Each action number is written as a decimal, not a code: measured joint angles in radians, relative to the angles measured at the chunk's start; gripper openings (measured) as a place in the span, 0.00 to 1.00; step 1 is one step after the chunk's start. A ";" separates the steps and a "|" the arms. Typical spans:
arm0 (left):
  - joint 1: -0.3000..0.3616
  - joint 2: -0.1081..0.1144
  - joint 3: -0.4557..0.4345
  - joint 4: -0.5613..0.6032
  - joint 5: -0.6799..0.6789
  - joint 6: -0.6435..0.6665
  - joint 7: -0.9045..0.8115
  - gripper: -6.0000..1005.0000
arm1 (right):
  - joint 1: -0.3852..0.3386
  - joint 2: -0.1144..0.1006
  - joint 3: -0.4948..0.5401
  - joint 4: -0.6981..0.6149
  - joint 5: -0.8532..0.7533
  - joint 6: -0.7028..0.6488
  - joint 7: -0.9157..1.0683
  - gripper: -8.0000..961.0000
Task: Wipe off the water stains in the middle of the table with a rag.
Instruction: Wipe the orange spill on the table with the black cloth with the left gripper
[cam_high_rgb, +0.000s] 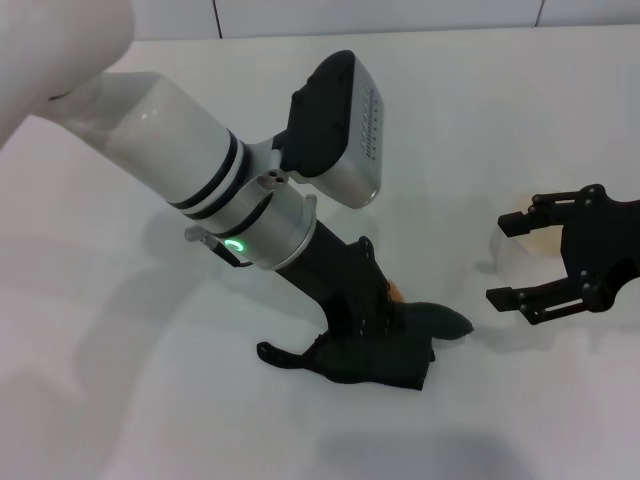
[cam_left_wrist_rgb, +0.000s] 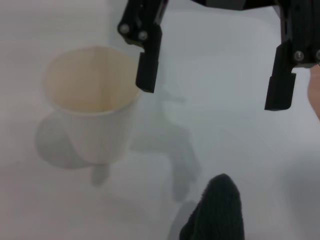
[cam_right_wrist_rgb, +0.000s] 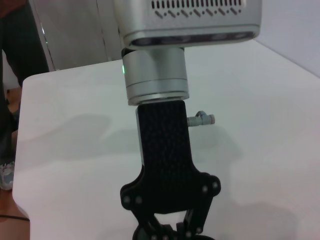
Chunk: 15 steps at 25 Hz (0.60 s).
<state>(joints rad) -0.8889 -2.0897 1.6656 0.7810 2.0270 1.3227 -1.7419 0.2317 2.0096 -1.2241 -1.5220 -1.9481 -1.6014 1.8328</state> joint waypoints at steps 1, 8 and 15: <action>-0.001 0.000 0.004 -0.001 0.000 -0.008 0.000 0.07 | 0.000 0.000 0.000 0.000 0.000 0.000 0.000 0.88; 0.001 0.005 -0.006 -0.008 0.021 -0.035 -0.001 0.07 | -0.003 0.000 -0.003 0.000 0.000 -0.001 0.001 0.88; 0.000 0.007 -0.011 -0.025 0.068 -0.071 -0.002 0.07 | -0.005 0.000 -0.003 0.002 0.001 -0.001 0.002 0.88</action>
<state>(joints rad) -0.8890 -2.0828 1.6549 0.7559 2.0946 1.2522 -1.7436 0.2264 2.0096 -1.2266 -1.5202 -1.9473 -1.6021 1.8346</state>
